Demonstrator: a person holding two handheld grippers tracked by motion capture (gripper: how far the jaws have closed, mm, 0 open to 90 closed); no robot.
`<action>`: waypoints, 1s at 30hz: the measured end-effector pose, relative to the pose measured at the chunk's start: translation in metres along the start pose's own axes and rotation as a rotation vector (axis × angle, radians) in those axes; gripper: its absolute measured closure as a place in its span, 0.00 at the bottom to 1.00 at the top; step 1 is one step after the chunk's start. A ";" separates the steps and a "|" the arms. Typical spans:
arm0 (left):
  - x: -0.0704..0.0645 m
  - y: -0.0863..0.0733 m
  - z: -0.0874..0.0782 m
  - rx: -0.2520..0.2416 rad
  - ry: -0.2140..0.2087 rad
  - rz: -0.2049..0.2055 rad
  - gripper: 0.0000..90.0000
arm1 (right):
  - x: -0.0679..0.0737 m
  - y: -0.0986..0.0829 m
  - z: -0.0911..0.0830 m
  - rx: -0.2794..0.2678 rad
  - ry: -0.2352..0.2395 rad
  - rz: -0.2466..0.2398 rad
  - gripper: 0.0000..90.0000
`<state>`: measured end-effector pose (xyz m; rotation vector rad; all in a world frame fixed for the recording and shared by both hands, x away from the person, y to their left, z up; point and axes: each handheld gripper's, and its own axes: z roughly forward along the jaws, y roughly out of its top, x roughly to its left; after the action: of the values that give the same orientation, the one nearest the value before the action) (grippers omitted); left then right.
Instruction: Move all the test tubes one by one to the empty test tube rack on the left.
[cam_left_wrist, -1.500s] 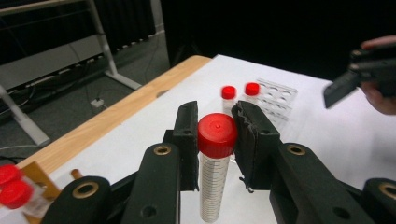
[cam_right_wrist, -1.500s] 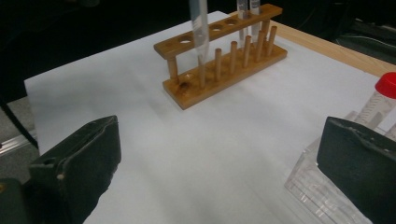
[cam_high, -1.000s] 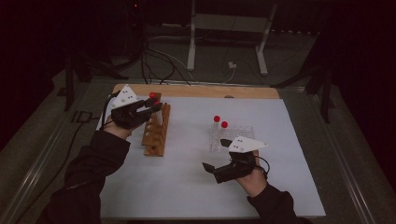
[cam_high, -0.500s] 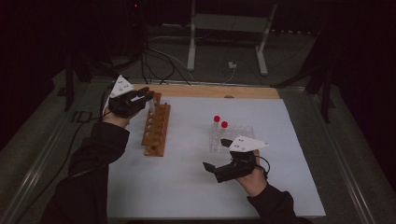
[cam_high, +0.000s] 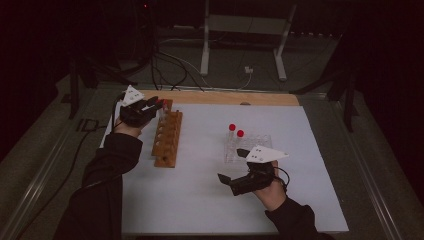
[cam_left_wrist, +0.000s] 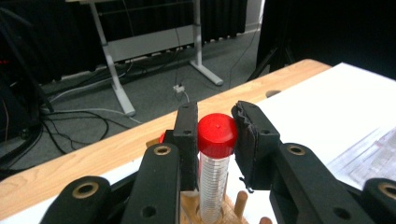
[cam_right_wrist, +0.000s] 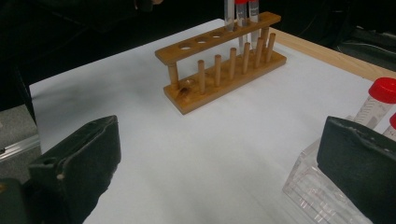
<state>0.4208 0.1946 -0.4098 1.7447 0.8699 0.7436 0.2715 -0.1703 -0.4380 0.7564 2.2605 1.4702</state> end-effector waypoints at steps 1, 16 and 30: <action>0.000 -0.002 0.001 0.004 -0.002 -0.001 0.80 | 0.000 0.000 0.000 0.001 0.002 0.000 0.00; -0.001 -0.025 0.013 0.043 -0.003 -0.022 0.80 | -0.001 -0.001 0.000 0.004 0.009 0.001 0.00; -0.003 -0.036 0.019 0.075 0.005 -0.019 0.80 | -0.001 -0.001 0.000 0.002 0.009 0.002 0.00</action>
<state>0.4272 0.1912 -0.4499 1.7991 0.9266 0.7112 0.2719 -0.1715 -0.4389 0.7547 2.2686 1.4753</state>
